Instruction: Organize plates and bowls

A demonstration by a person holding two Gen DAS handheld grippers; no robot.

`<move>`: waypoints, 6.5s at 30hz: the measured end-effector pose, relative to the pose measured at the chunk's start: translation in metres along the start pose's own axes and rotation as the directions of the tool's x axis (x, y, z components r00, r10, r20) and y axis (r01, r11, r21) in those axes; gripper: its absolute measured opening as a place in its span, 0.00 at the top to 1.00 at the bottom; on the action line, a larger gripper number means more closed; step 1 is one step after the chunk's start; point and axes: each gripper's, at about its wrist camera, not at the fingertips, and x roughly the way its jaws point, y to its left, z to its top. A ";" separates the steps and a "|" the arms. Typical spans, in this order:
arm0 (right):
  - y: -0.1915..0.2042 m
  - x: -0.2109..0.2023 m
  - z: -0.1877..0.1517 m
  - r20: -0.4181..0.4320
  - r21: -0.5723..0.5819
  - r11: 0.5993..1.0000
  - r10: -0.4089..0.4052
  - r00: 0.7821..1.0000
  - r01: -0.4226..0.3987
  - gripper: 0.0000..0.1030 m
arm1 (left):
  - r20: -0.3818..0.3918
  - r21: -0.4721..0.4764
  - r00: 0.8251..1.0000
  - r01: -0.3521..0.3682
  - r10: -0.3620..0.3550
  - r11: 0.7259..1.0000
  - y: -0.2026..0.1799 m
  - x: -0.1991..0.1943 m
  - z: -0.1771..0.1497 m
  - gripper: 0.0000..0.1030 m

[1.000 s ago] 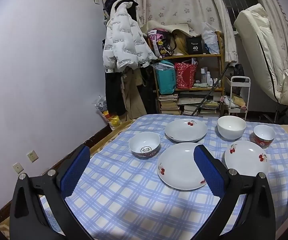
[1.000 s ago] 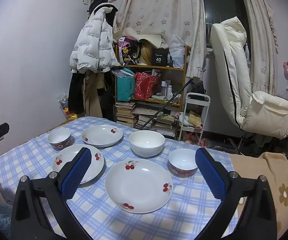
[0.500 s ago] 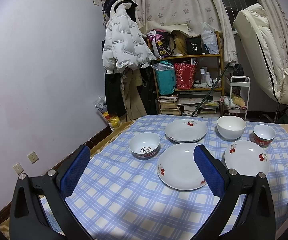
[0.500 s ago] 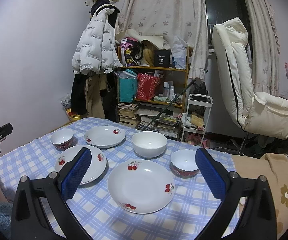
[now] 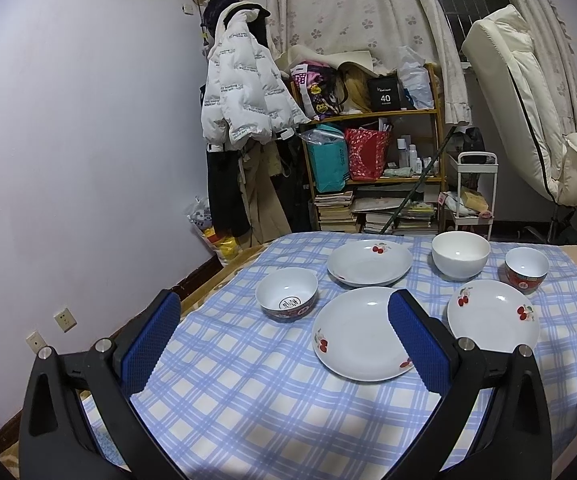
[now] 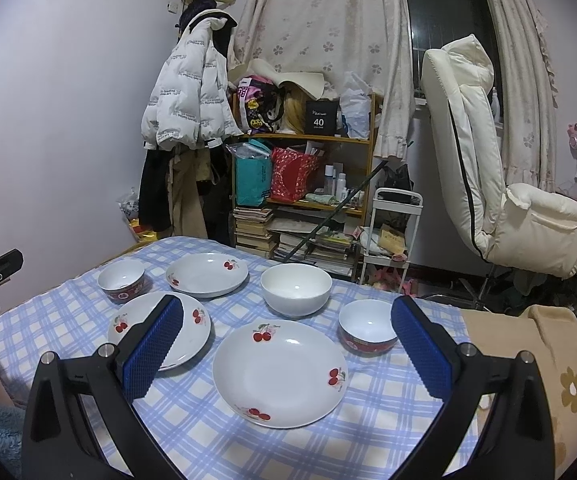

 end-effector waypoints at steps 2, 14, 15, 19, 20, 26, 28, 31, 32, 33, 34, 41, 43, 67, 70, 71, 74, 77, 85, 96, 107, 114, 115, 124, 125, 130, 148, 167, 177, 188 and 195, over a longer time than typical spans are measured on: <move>0.000 0.000 0.001 0.000 0.000 1.000 -0.003 1.000 0.003 0.00 | -0.001 -0.002 1.000 -0.001 0.001 1.000 0.001 0.000 0.000 0.01; 0.000 -0.001 0.000 0.002 0.000 1.000 -0.001 1.000 0.001 0.00 | 0.000 0.001 1.000 0.003 -0.003 1.000 -0.001 -0.001 0.002 0.01; 0.000 -0.001 0.000 0.002 0.000 1.000 -0.002 1.000 0.002 0.00 | -0.001 0.003 1.000 0.003 -0.003 1.000 -0.001 -0.001 0.002 0.01; -0.003 -0.001 0.001 0.001 0.003 1.000 -0.003 1.000 0.003 0.00 | 0.000 0.000 1.000 0.001 -0.001 1.000 0.000 -0.001 0.002 0.01; -0.003 -0.001 0.002 0.000 0.004 1.000 -0.003 1.000 0.003 0.00 | 0.000 0.000 1.000 0.000 0.000 1.000 0.000 -0.001 0.002 0.01; -0.003 -0.001 0.001 0.003 0.005 1.000 -0.003 1.000 0.003 0.00 | 0.000 0.001 1.000 0.001 -0.001 1.000 -0.001 -0.001 0.002 0.01; -0.003 -0.001 0.001 0.002 0.004 1.000 -0.004 1.000 0.004 0.00 | 0.000 0.002 1.000 0.000 0.000 1.000 -0.001 -0.001 0.002 0.01; -0.003 -0.001 0.001 0.002 0.005 1.000 -0.003 1.000 0.003 0.00 | 0.002 0.003 1.000 0.001 -0.001 1.000 -0.001 -0.001 0.002 0.01; -0.003 -0.001 0.001 0.003 0.005 1.000 -0.003 1.000 0.003 0.00 | 0.000 0.003 1.000 0.002 -0.002 1.000 -0.001 -0.001 0.002 0.01; -0.003 -0.001 0.000 0.003 0.005 1.000 -0.003 1.000 0.003 0.00 | 0.000 0.003 1.000 0.001 -0.001 1.000 -0.001 -0.001 0.002 0.01; -0.003 -0.001 0.001 0.003 0.005 1.000 -0.003 1.000 0.003 0.00 | 0.000 0.003 1.000 0.000 0.000 1.000 -0.001 -0.001 0.002 0.01; -0.002 -0.001 0.000 0.003 0.006 1.000 -0.003 1.000 0.003 0.00 | 0.000 0.004 1.000 0.001 -0.001 1.000 -0.002 -0.001 0.002 0.01; -0.003 -0.001 0.000 0.003 0.005 1.000 -0.003 1.000 0.003 0.00 | 0.002 0.004 1.000 -0.001 0.001 1.000 -0.002 -0.002 0.002 0.01; -0.006 0.001 0.000 -0.014 0.009 1.000 -0.002 1.000 0.003 0.00 | -0.019 -0.005 1.000 0.012 -0.012 1.000 0.002 0.001 0.002 0.01; -0.013 0.004 0.002 -0.028 0.025 1.000 0.003 1.000 -0.003 0.00 | -0.017 0.017 1.000 0.003 -0.002 1.000 0.002 0.003 0.005 0.01; -0.015 0.004 0.004 -0.025 0.033 0.999 0.000 1.000 0.000 0.00 | -0.016 0.027 1.000 -0.001 0.001 1.000 0.001 0.004 0.007 0.01; -0.016 0.005 0.007 -0.006 0.026 0.999 -0.027 1.000 0.027 0.00 | -0.027 0.040 1.000 -0.007 0.008 0.999 0.001 0.011 0.013 0.01; -0.008 0.015 0.012 0.006 -0.004 0.998 -0.063 0.998 0.063 0.00 | -0.055 0.037 0.998 -0.001 0.003 0.999 0.001 0.019 0.020 0.01; 0.011 0.041 0.032 -0.038 -0.045 0.999 0.000 0.999 -0.002 0.00 | -0.209 -0.016 0.978 0.007 -0.010 1.000 0.017 0.054 0.047 0.01; 0.028 0.101 0.061 -0.111 -0.004 0.999 0.051 0.992 -0.052 0.00 | -0.319 -0.022 0.948 -0.029 0.020 0.999 0.024 0.115 0.063 0.01; 0.047 0.168 0.068 -0.180 -0.014 0.999 0.047 0.983 -0.050 0.00 | -0.446 -0.052 0.895 0.003 -0.026 0.999 0.020 0.177 0.033 0.01; 0.066 0.208 0.049 -0.271 -0.049 0.992 0.096 0.958 -0.113 0.00 | -0.535 -0.062 0.843 0.027 -0.056 0.998 0.016 0.215 0.004 0.01; 0.069 0.213 0.046 -0.283 -0.059 0.991 0.097 0.954 -0.119 0.00 | -0.547 -0.059 0.835 0.033 -0.060 0.998 0.014 0.218 0.001 0.01; 0.100 0.255 0.012 -0.405 -0.108 0.980 0.109 0.908 -0.166 0.00 | -0.648 -0.044 0.757 0.074 -0.085 0.996 -0.005 0.253 -0.027 0.01; 0.102 0.260 0.008 -0.420 -0.110 0.979 0.109 0.901 -0.170 0.00 | -0.658 -0.046 0.748 0.081 -0.091 0.996 -0.007 0.256 -0.030 0.01; 0.105 0.278 -0.008 -0.475 -0.108 0.976 0.118 0.872 -0.191 0.24 | -0.688 -0.045 0.720 0.082 -0.090 0.996 -0.011 0.268 -0.041 0.01; 0.109 0.308 -0.051 -0.617 -0.038 0.964 0.185 0.765 -0.263 0.70 | -0.750 -0.114 0.640 0.126 -0.169 0.985 -0.020 0.286 -0.063 0.34; 0.115 0.307 -0.060 -0.649 -0.012 0.953 0.223 0.727 -0.303 0.91 | -0.753 -0.343 0.559 0.120 -0.349 0.932 -0.003 0.307 -0.081 0.86; 0.109 0.273 -0.062 -0.651 0.008 0.950 0.242 0.720 -0.312 0.92 | -0.749 -0.306 0.571 0.153 -0.337 0.940 0.004 0.278 -0.077 0.86; 0.102 0.237 -0.063 -0.648 -0.012 0.960 0.206 0.733 -0.280 0.92 | -0.750 -0.285 0.572 0.171 -0.331 0.943 0.004 0.242 -0.076 0.86; 0.103 0.224 -0.068 -0.658 -0.026 0.965 0.181 0.731 -0.262 0.91 | -0.754 -0.261 0.576 0.180 -0.316 0.949 0.000 0.234 -0.076 0.86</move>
